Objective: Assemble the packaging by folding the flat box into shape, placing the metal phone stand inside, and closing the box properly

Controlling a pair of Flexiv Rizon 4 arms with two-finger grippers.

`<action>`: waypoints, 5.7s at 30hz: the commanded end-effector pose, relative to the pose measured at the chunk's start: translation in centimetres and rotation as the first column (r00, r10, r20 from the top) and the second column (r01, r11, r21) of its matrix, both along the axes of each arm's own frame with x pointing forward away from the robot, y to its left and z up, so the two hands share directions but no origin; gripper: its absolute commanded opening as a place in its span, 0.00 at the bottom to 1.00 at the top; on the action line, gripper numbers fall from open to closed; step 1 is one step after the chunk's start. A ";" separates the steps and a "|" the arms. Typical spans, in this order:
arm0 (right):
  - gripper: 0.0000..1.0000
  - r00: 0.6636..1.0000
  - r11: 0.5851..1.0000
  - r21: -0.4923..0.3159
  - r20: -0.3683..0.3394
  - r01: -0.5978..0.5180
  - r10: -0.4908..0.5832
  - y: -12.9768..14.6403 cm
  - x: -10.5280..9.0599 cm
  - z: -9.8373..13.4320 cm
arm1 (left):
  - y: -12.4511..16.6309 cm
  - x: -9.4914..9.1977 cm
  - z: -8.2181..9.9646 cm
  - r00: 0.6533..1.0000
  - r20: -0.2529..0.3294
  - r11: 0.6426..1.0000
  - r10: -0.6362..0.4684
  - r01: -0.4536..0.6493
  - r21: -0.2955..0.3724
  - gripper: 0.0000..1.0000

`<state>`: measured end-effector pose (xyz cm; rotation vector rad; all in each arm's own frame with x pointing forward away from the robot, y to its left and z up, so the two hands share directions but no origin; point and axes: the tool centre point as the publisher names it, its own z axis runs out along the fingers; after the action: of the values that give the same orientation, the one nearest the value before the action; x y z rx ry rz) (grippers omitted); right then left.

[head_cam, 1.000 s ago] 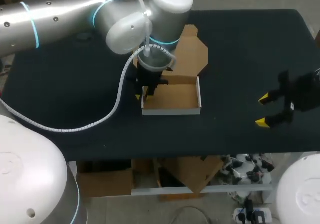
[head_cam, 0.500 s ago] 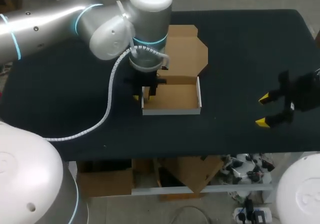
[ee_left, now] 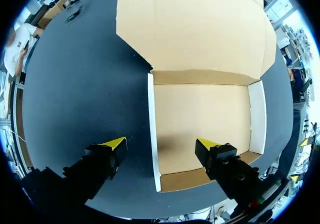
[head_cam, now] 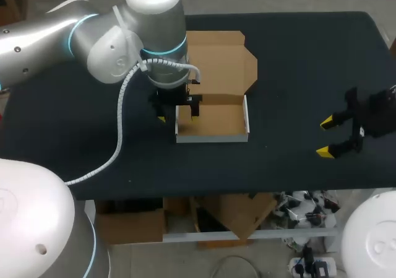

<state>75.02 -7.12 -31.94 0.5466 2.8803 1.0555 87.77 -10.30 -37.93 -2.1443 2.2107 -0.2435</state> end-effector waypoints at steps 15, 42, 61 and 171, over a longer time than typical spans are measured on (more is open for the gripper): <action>1.00 1.000 1.000 0.004 0.002 -0.001 0.001 -0.1 -0.1 0.0 | 1.9 -1.8 4.4 0.962 0.127 0.919 -0.242 0.269 -0.287 1.00; 1.00 1.000 1.000 0.004 0.002 -0.001 0.001 -0.1 -0.1 0.0 | 6.4 -7.9 12.1 0.808 0.368 0.752 -0.460 0.575 -0.323 1.00; 1.00 1.000 1.000 0.004 0.002 -0.001 0.001 -0.1 -0.1 0.0 | 9.9 -12.6 14.1 0.808 0.354 0.762 -0.470 0.574 -0.299 1.00; 1.00 0.597 0.668 -0.311 -0.300 0.676 -0.744 -9.8 2.0 8.5 | 12.9 -12.7 16.6 0.992 0.103 0.985 -0.072 0.087 -0.149 1.00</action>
<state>76.86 -16.71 -23.12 1.8985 2.5053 0.5849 74.65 2.87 -21.17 -2.0630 2.2941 -0.5434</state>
